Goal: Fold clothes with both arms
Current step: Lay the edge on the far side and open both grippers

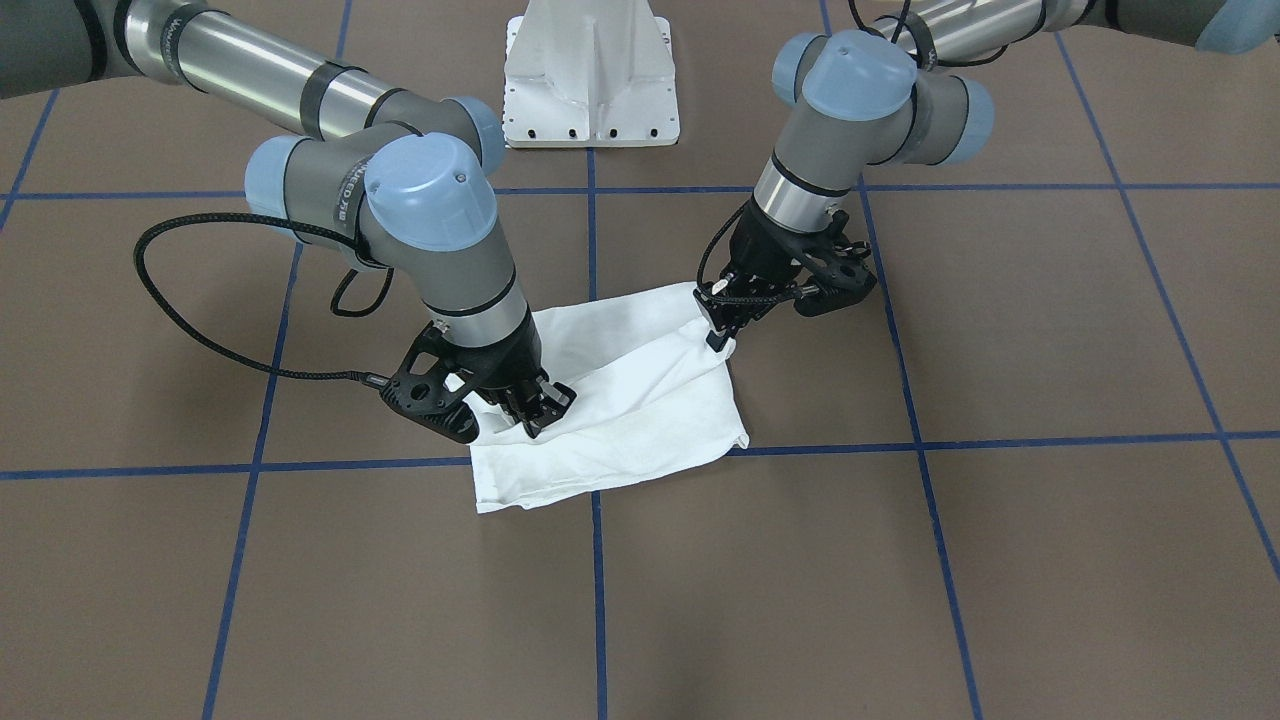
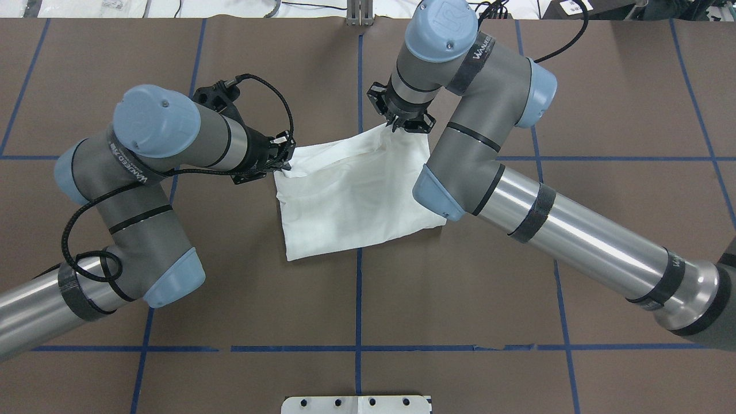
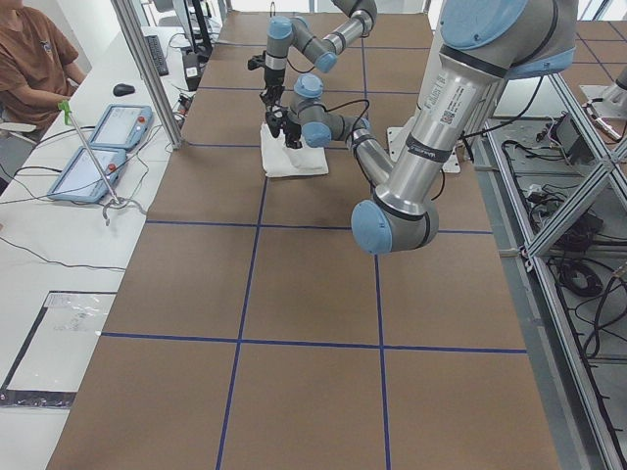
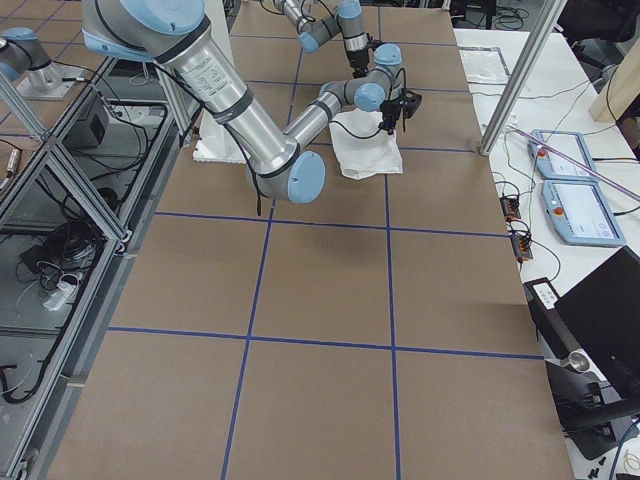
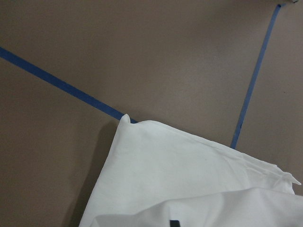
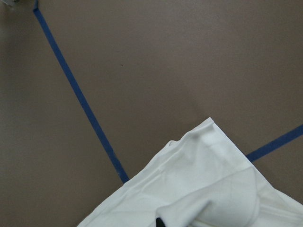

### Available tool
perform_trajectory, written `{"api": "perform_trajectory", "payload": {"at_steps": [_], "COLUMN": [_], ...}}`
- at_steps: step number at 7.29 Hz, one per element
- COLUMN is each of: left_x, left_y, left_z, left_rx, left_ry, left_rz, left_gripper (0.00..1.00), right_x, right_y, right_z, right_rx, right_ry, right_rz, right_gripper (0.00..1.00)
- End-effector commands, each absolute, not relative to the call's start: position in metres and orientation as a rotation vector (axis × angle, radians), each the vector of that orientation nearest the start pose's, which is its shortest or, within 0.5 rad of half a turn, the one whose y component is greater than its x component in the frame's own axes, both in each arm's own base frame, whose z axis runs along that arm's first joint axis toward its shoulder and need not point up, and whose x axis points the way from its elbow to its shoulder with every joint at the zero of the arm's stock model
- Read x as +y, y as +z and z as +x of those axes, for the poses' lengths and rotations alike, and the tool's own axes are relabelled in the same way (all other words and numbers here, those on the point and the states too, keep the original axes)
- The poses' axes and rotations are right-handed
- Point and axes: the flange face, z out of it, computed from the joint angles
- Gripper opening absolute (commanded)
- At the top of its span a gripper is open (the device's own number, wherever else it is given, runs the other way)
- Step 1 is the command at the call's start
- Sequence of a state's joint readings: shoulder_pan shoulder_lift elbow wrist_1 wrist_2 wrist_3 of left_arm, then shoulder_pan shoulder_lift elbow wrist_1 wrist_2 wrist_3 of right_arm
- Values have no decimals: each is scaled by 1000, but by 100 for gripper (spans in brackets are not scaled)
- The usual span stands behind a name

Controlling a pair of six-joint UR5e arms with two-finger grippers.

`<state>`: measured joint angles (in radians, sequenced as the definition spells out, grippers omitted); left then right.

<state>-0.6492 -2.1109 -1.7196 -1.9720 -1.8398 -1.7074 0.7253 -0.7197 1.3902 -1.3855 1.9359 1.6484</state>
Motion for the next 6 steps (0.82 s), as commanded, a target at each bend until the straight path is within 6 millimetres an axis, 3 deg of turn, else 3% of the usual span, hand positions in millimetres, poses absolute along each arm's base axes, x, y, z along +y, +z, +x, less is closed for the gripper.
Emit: {"api": "perform_trajectory", "payload": {"at_steps": [1,2,4,6], "left_x": [-492,-510,-551,-564], "left_y": [228,223,248,255], "left_z": [454,441,421,407], "left_rx": [1128,1128,1075,1052], "left_ry": [-580,-605,-668,-644], "left_rz": [46,66,87,105], "left_gripper": [46,89,92,92], "right_x": [-579,-578,-578,-577], "right_y": [185,186,183,178], "right_z": [-507,-508,-506,-505], "right_rx": [-925,-928,-946,-954], "right_ry": [589,583,575,565], "right_rz": [-57,-53,-45,-39], "right_gripper": [99,100,100,100]}}
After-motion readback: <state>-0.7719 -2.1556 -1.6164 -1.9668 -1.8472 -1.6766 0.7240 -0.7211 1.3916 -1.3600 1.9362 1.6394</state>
